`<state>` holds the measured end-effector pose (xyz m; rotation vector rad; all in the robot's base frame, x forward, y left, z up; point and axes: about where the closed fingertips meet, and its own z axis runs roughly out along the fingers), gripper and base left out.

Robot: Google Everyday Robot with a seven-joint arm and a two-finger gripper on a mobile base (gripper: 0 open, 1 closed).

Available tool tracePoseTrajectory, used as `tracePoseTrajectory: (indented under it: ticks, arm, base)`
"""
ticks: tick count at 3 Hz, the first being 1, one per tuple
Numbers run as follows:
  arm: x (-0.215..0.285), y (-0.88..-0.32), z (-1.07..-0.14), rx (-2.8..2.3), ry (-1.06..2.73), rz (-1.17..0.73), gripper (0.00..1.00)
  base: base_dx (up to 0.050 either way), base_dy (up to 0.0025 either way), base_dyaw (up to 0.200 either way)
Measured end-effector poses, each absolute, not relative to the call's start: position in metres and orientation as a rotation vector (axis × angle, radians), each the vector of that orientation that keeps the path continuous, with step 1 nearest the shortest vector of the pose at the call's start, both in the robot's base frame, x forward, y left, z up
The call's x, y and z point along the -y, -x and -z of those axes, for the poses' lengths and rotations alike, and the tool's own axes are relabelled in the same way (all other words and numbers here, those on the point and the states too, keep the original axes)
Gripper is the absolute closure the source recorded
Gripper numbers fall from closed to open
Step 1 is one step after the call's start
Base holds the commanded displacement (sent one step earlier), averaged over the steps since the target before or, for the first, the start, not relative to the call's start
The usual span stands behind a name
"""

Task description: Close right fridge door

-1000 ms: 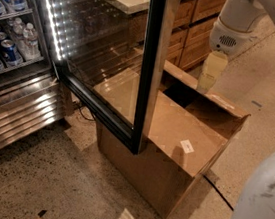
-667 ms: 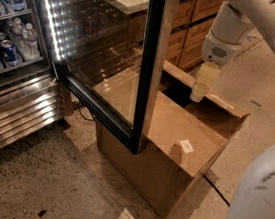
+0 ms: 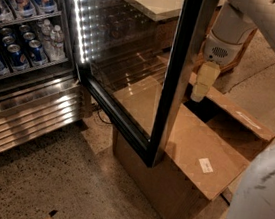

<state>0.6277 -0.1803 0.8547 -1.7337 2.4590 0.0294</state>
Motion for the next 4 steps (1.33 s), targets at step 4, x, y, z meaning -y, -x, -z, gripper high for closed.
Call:
tracePoseTrajectory:
  ticks: [4]
  arm:
    - [0.240, -0.631, -0.860, -2.532, 1.481, -0.066, 0.00]
  base:
    - [0.000, 0.00000, 0.000]
